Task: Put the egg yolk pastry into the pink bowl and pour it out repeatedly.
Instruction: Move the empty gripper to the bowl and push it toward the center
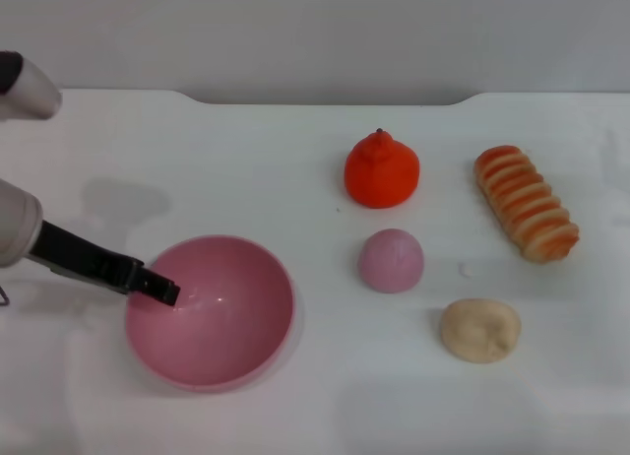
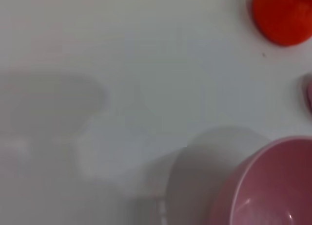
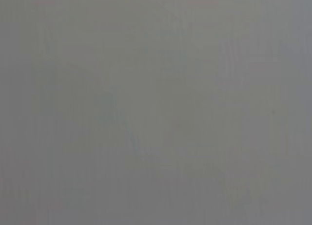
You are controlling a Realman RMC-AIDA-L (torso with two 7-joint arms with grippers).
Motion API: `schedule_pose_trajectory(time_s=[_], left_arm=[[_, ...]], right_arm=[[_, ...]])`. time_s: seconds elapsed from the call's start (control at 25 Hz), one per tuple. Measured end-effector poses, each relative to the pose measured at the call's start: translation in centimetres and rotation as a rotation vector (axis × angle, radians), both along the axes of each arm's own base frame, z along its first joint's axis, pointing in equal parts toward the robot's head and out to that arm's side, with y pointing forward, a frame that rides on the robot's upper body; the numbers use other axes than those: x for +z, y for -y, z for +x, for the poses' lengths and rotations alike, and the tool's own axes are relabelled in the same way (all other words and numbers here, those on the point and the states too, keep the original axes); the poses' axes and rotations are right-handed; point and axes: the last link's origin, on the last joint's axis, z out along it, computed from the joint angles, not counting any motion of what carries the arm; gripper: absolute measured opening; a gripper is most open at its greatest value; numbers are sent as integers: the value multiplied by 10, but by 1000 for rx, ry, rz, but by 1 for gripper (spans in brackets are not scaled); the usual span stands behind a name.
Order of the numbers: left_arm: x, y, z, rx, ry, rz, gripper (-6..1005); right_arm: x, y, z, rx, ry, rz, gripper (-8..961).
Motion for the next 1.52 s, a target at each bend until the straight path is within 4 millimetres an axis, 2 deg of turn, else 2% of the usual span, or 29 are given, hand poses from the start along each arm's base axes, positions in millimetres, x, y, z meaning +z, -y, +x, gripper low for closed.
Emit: schedule_pose_trajectory(time_s=[0.12, 0.2, 0.4, 0.6, 0.76, 1.24, 1.4, 1.52], left_arm=[[-4, 0, -2, 8, 0, -13, 690], [-17, 1, -5, 28, 1, -49, 689], [-20, 1, -5, 39, 4, -69, 688], [-20, 2, -6, 39, 4, -72, 580], [-20, 1, -6, 40, 4, -70, 385], [-21, 1, -7, 46, 7, -69, 108], [-15, -5, -5, 40, 21, -21, -2], [-9, -13, -4, 39, 40, 35, 0]], right_arm=[[1, -1, -1, 2, 1, 2, 507], [1, -1, -1, 3, 1, 3, 506], [2, -3, -2, 7, 4, 6, 503], [4, -3, -1, 8, 7, 11, 500], [5, -3, -1, 6, 6, 17, 498], [7, -8, -5, 16, 1, 24, 491], [9, -17, -6, 20, -121, -7, 489], [10, -31, -11, 46, -235, -91, 487]])
